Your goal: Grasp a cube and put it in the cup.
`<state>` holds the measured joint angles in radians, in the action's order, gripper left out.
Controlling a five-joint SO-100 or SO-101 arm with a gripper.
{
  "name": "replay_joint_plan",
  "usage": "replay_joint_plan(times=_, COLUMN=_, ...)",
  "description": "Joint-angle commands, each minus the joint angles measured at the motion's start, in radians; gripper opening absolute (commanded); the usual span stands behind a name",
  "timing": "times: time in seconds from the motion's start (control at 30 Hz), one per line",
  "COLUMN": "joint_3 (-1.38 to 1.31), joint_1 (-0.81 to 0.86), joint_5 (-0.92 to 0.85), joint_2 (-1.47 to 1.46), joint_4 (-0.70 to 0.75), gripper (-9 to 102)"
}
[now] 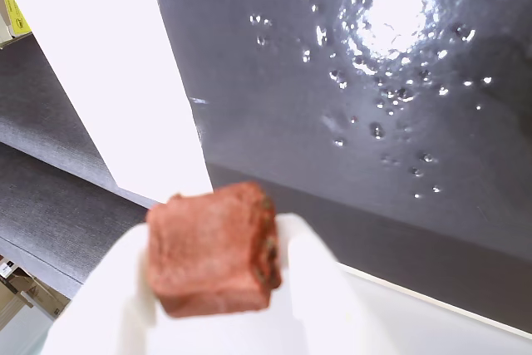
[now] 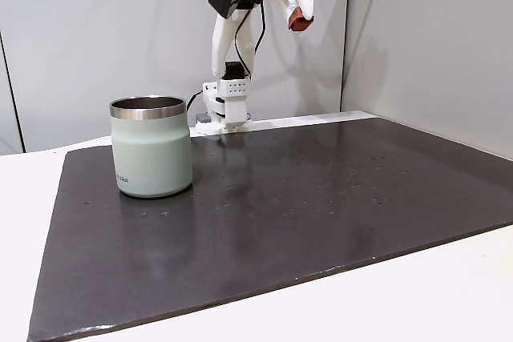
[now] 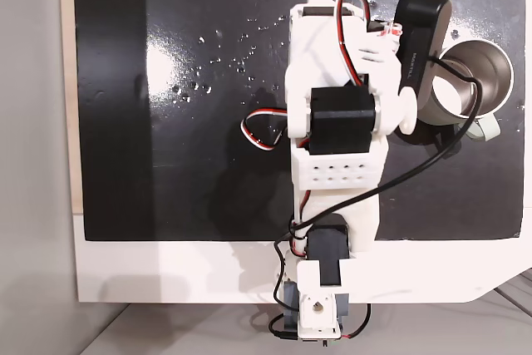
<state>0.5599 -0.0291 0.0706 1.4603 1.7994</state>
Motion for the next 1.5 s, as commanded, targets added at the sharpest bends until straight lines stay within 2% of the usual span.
replay_joint_plan(times=0.0, joint_3=0.008, joint_1=0.011, joint_5=0.009, joint_2=0.067, joint_4=0.000, gripper=8)
replay_joint_plan(times=0.23, joint_3=0.006, joint_1=0.094, joint_5=-0.011, joint_2=0.078, joint_4=0.000, gripper=8)
replay_joint_plan(times=0.97, joint_3=-0.046, joint_1=0.549, joint_5=-0.198, joint_2=0.078, joint_4=-0.025, gripper=8)
replay_joint_plan(times=1.23, joint_3=-0.063, joint_1=0.655, joint_5=-0.265, joint_2=0.011, joint_4=-0.040, gripper=8)
replay_joint_plan(times=1.47, joint_3=-0.064, joint_1=0.667, joint_5=-0.334, joint_2=-0.054, joint_4=-0.029, gripper=8)
